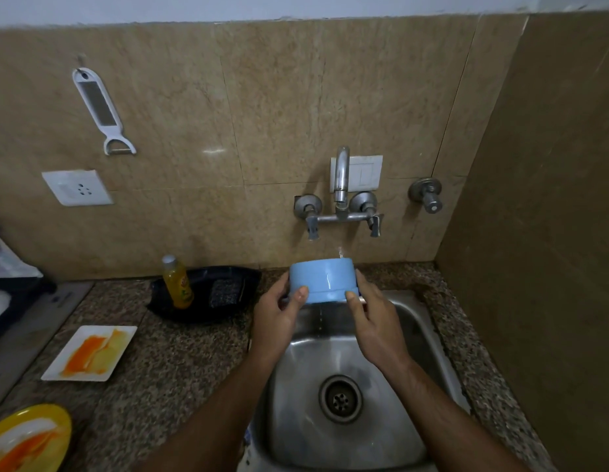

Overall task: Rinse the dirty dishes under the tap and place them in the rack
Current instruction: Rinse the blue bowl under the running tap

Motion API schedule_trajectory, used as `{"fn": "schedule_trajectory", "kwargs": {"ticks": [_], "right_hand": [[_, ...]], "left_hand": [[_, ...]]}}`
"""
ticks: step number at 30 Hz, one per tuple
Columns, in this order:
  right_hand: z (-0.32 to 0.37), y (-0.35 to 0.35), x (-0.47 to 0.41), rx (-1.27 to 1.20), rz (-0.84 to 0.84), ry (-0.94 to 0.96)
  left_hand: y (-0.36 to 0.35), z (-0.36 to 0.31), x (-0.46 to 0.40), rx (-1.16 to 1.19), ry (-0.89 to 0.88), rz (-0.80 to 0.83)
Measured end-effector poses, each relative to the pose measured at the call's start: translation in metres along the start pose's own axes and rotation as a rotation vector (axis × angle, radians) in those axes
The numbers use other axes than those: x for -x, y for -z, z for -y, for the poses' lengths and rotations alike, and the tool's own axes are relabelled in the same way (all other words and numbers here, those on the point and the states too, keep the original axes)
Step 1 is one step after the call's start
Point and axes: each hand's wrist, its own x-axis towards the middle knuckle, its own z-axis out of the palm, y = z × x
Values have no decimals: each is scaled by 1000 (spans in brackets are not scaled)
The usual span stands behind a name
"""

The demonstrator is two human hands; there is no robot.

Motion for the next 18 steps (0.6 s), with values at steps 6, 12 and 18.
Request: {"fn": "schedule_trajectory", "kwargs": {"ticks": [6, 12, 18], "right_hand": [[-5, -4, 3, -80, 133, -114], [-16, -8, 0, -369, 110, -315], [-20, -13, -17, -532, 352, -521]], "left_hand": [[3, 17, -5, -61, 100, 11], [5, 23, -3, 0, 107, 74], [22, 19, 6, -66, 61, 164]]}}
